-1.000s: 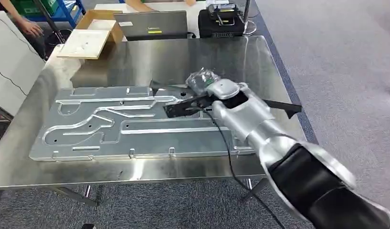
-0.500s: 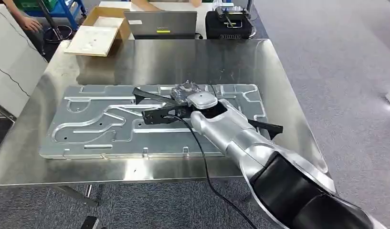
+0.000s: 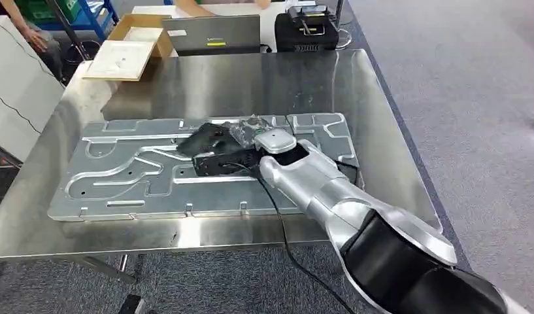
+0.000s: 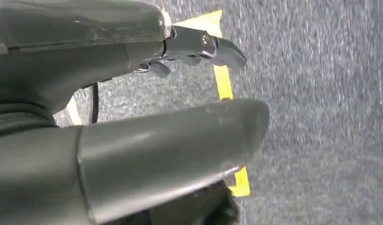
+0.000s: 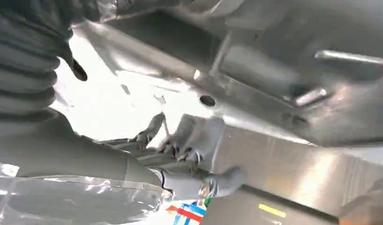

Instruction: Take the parts from the cabinet and place them on the table.

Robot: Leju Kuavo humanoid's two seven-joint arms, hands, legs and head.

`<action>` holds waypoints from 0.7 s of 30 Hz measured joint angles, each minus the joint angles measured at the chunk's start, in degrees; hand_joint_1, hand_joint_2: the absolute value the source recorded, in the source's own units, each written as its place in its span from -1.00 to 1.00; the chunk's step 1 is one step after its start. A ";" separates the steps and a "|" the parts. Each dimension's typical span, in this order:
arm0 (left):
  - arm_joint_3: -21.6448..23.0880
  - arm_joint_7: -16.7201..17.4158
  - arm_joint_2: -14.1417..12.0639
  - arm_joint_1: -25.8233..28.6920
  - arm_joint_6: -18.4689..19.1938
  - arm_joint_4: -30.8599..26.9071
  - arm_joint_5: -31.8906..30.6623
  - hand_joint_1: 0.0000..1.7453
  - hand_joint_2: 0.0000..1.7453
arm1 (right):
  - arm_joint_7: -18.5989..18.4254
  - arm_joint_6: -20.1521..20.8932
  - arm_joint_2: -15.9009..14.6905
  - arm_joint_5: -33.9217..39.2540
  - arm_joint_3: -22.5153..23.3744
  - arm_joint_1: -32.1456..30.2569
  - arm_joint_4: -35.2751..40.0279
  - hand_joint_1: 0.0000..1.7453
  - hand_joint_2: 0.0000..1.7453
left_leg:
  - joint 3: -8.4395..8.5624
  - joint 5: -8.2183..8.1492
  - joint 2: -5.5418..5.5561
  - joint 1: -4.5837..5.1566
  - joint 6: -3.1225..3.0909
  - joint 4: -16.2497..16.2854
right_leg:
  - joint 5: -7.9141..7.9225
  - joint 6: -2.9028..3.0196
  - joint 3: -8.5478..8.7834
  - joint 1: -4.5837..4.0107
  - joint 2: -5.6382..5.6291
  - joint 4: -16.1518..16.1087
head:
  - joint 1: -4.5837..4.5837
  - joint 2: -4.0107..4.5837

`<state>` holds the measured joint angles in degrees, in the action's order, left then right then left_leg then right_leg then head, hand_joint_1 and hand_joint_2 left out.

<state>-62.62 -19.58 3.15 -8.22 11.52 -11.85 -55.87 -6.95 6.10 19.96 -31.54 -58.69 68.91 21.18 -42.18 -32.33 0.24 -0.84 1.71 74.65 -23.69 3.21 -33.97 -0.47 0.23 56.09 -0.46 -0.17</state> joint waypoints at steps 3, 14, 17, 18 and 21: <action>0.20 0.17 -0.04 -0.20 -0.11 0.00 -0.07 -1.00 -1.00 | 1.07 -0.44 0.07 0.81 -0.63 -0.22 0.00 -1.00 -1.00 | 5.45 6.75 -0.07 -0.42 0.27 -11.20 | -0.53 -0.47 0.16 0.26 -0.14 0.68 | 0.00 0.00; 1.14 0.33 0.04 -0.74 -0.11 0.00 -0.11 -1.00 -1.00 | 2.67 -0.87 0.17 1.18 -1.44 0.00 0.00 -1.00 -1.00 | 8.27 8.26 -0.03 -0.52 -2.58 -17.91 | -9.09 -3.30 -7.29 0.62 -0.24 16.75 | 0.02 0.00; 1.36 0.15 0.02 -0.86 -0.11 0.00 -0.42 -1.00 -1.00 | 5.29 -0.20 0.15 2.54 -2.21 -0.05 0.26 -1.00 -1.00 | 8.31 8.25 0.01 -0.57 -2.56 -17.84 | -6.37 -3.11 -7.13 0.77 -0.24 16.03 | 0.02 0.00; 1.38 0.09 0.02 -0.99 -0.07 0.00 -0.52 -1.00 -1.00 | 6.14 -0.45 0.15 3.14 -2.29 -0.02 0.78 -1.00 -1.00 | 8.40 8.22 0.07 -0.56 -2.50 -17.84 | -3.87 -2.76 -4.90 0.72 -0.25 11.57 | 0.02 0.00; 1.44 -0.26 0.26 -1.40 0.02 0.00 -0.42 -1.00 -1.00 | 9.07 -6.70 0.22 4.94 -2.34 0.87 2.19 -1.00 -1.00 | 8.09 8.17 0.06 -0.27 -1.84 -17.67 | -1.05 -1.45 -0.36 0.02 -0.26 1.48 | 0.02 0.00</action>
<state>-61.18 -19.85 3.41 -9.62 11.54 -11.85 -56.28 2.12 -0.60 20.17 -26.60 -61.02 69.78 23.37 -34.09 -24.16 0.30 -1.12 -0.12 56.98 -24.73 1.75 -34.34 -0.45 -0.02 57.56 -0.44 -0.17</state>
